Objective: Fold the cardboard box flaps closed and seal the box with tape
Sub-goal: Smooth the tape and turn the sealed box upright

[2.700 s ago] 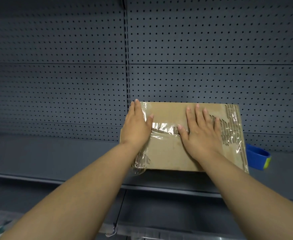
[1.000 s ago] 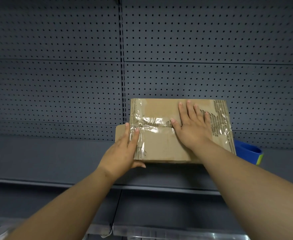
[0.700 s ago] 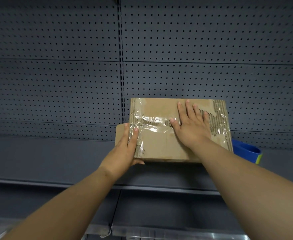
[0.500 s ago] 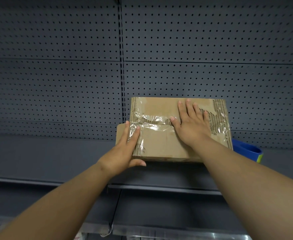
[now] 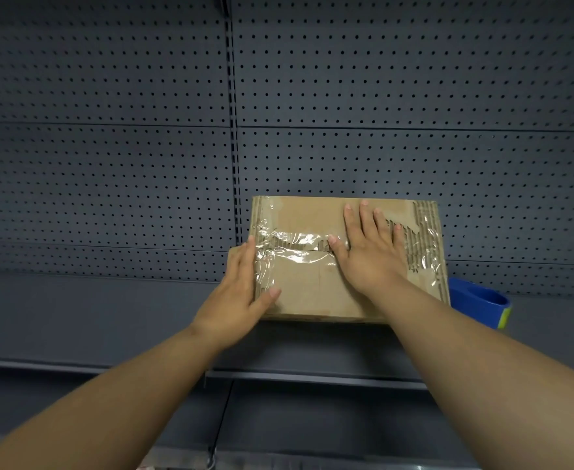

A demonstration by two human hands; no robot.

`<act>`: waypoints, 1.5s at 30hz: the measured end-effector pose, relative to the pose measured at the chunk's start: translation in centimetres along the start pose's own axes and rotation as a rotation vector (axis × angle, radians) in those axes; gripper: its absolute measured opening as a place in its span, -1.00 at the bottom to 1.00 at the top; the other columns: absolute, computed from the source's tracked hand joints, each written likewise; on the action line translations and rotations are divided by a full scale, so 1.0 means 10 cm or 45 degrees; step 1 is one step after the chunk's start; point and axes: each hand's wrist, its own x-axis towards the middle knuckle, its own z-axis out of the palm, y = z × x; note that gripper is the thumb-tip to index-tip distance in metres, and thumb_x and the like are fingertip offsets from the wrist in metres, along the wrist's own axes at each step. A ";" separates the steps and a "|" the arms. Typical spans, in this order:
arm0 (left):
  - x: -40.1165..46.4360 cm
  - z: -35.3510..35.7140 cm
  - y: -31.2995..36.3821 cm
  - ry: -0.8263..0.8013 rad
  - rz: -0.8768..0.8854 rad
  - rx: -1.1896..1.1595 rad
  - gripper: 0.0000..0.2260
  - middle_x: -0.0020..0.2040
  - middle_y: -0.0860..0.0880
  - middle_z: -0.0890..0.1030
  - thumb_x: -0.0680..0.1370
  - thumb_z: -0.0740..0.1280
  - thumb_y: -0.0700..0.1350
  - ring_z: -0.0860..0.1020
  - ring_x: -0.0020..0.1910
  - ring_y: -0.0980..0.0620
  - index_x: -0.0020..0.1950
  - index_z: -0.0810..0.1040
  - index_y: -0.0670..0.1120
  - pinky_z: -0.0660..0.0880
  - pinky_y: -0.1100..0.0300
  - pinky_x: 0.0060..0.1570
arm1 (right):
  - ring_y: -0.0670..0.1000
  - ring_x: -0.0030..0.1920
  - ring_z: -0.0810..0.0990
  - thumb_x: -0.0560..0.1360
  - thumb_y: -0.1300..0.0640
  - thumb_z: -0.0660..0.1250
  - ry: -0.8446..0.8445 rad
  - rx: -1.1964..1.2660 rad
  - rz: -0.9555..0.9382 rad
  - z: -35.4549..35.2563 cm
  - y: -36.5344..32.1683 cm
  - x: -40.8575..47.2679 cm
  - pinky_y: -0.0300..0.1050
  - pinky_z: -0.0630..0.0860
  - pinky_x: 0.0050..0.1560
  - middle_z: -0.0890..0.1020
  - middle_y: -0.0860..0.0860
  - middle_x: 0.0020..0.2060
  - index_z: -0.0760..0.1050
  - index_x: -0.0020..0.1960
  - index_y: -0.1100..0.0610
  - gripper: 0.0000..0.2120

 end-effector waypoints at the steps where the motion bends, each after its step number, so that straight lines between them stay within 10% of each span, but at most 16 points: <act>1: 0.04 0.03 0.07 0.122 -0.050 -0.071 -0.28 0.52 0.06 -0.06 0.51 0.03 0.26 0.06 0.48 0.07 0.48 -0.34 0.09 0.20 0.02 0.38 | 0.00 0.52 -0.31 0.56 -0.25 -0.22 -0.003 0.013 0.000 -0.01 0.00 -0.01 0.06 -0.35 0.48 -0.29 -0.06 0.52 -0.34 0.51 -0.08 -0.40; 12: 0.53 0.14 0.39 0.421 -0.495 -0.027 -0.39 0.47 -0.15 0.19 0.59 0.02 0.17 0.36 0.33 -0.21 0.52 -0.16 0.00 0.35 -0.10 0.17 | 0.09 0.54 -0.07 0.60 -0.14 -0.02 0.449 0.392 0.274 -0.31 0.35 -0.12 0.09 -0.22 0.48 -0.04 0.06 0.55 -0.06 0.54 0.00 -0.43; 19: 0.65 0.02 0.43 0.517 -0.491 -0.166 -0.49 0.40 -0.12 0.32 0.59 -0.03 0.17 0.39 0.28 -0.16 0.49 0.07 0.01 0.33 -0.07 0.17 | 0.17 0.49 0.15 0.60 -0.16 -0.01 0.213 0.935 0.602 -0.51 0.67 0.04 0.12 0.16 0.42 0.12 0.13 0.52 0.04 0.53 0.01 -0.45; 25: 0.71 -0.13 0.50 0.604 -0.632 -0.550 -0.57 -0.08 -0.03 0.47 0.57 -0.01 0.24 0.44 -0.12 -0.04 0.13 0.35 -0.08 0.33 0.08 -0.14 | 0.16 0.03 0.48 0.60 -0.10 0.06 0.227 1.084 0.748 -0.62 0.75 0.06 0.02 0.41 0.07 0.51 0.08 -0.09 0.40 0.04 0.18 -0.65; 28: 0.73 -0.28 0.46 0.541 -0.697 -0.726 -0.59 -0.22 0.02 0.39 0.54 0.00 0.30 0.37 -0.27 0.04 -0.18 0.34 -0.01 0.33 0.07 -0.10 | 0.15 0.00 0.49 0.53 -0.16 0.17 0.069 1.242 0.853 -0.73 0.82 0.05 0.04 0.45 0.05 0.49 0.11 -0.02 0.43 0.23 0.24 -0.50; 36: 0.63 -0.52 0.42 0.148 -0.883 -0.628 -0.44 -0.15 -0.17 0.48 0.59 -0.05 0.24 0.45 -0.25 -0.11 0.36 0.33 -0.14 0.43 0.02 -0.16 | 0.11 -0.26 0.49 0.54 -0.28 0.06 -0.338 1.165 0.911 -0.81 0.83 -0.16 -0.07 0.42 -0.28 0.52 0.16 -0.11 0.35 0.35 0.19 -0.37; 41: 0.50 -0.34 0.38 0.040 -0.891 -0.338 -0.45 0.39 -0.25 0.34 0.62 -0.06 0.16 0.33 0.35 -0.21 0.41 0.29 -0.22 0.22 -0.02 0.36 | 0.19 0.06 0.54 0.53 -0.32 -0.01 -0.404 1.051 0.959 -0.60 0.79 -0.29 0.10 0.47 0.14 0.50 0.19 0.13 0.29 0.40 0.24 -0.28; 45: 0.45 -0.31 0.34 0.028 -0.880 -0.388 -0.47 0.26 -0.20 0.46 0.62 -0.03 0.15 0.40 0.26 -0.15 0.34 0.37 -0.23 0.22 0.03 0.33 | 0.17 0.11 0.54 0.33 -0.54 -0.02 -0.407 1.131 0.955 -0.50 0.83 -0.34 0.07 0.43 0.22 0.52 0.19 0.20 0.36 0.32 0.26 -0.03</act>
